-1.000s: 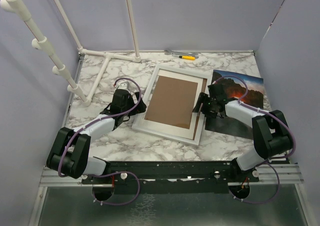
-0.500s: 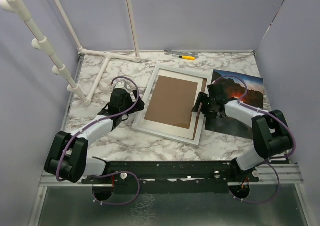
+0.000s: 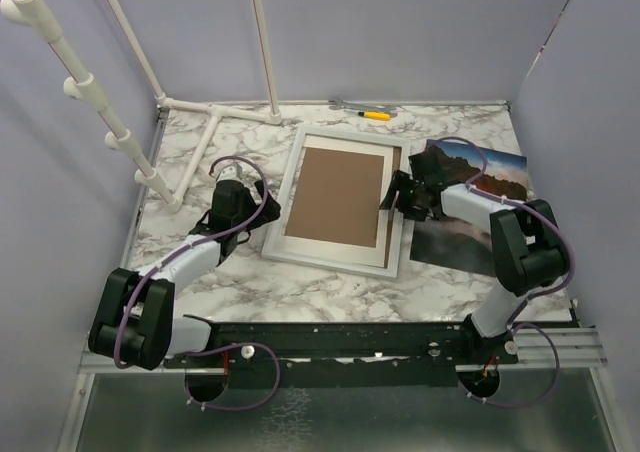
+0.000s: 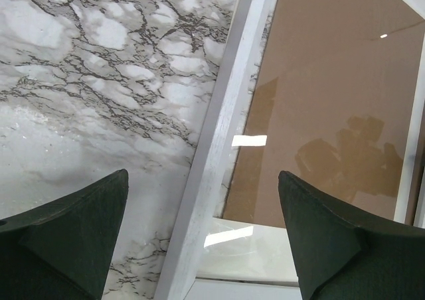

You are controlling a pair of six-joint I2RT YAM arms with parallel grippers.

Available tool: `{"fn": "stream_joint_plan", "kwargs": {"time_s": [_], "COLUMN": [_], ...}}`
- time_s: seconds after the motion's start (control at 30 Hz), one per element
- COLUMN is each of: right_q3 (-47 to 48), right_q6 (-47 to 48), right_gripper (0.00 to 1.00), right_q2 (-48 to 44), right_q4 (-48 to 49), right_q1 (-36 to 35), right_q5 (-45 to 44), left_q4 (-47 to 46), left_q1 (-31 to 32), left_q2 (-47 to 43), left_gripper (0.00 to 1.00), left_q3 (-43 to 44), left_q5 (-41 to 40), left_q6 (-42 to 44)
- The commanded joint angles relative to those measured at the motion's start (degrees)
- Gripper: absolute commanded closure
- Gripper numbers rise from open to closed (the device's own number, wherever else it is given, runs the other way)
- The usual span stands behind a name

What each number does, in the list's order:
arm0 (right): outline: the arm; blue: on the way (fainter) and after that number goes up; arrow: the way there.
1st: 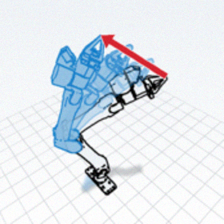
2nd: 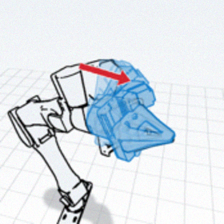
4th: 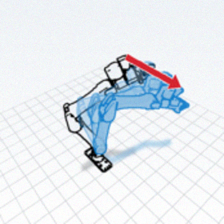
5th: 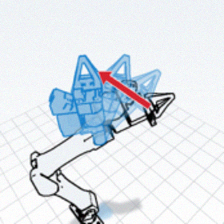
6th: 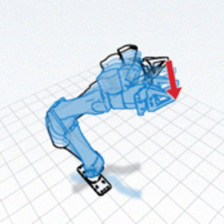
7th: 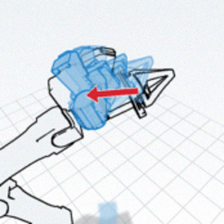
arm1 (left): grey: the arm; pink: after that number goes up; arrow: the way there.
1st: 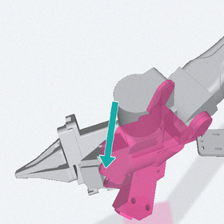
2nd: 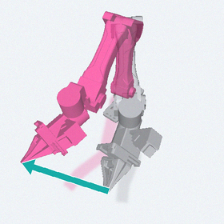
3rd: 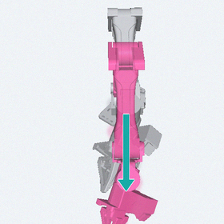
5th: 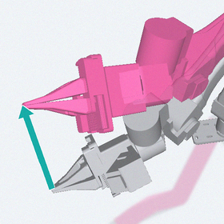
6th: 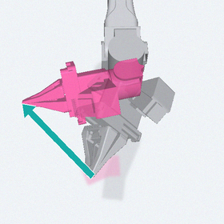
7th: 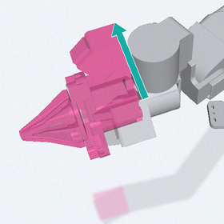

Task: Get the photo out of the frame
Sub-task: Adjust the photo frame item on the photo frame.

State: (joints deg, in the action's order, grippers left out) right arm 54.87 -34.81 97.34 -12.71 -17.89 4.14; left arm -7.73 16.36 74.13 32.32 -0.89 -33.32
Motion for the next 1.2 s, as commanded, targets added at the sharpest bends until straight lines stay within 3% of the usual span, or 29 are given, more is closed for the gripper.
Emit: {"fn": "stream_joint_plan", "kwargs": {"time_s": [0.0,0.27,0.4,0.47,0.67,0.87,1.17], "right_q3": [3.9,7.7,7.4,6.6,5.0,2.5,3.3], "right_q6": [1.7,2.8,3.0,3.2,3.1,1.7,1.6], "right_gripper": [0.28,0.26,0.06,0.02,0.01,0.0,0.0], "right_q2": [4.2,4.3,1.5,-0.1,-1.3,-0.6,3.1], "right_q4": [2.1,2.8,2.1,2.0,1.3,4.3,3.6], "right_q1": [0.4,1.3,1.3,1.2,1.4,3.7,4.4], "right_q5": [0.0,-0.1,-2.3,-3.4,-3.8,3.5,4.0], "left_q4": [-2.2,-3.4,-4.4,-5.0,-6.3,-7.8,-8.6], "left_q1": [-0.5,-0.6,-0.7,-0.7,-0.8,-0.8,-0.8], "left_q2": [-1.9,-1.3,-0.3,0.8,6.9,11.8,19.1], "left_gripper": [0.06,0.06,0.06,0.06,0.08,0.1,0.16], "left_q3": [-1.0,-1.3,-1.4,-1.2,1.1,3.6,7.1], "left_q5": [0.8,0.7,0.4,0.5,3.5,4.4,6.5], "left_q6": [-0.8,-1.3,-1.6,-1.4,-1.0,-0.4,0.7]}}
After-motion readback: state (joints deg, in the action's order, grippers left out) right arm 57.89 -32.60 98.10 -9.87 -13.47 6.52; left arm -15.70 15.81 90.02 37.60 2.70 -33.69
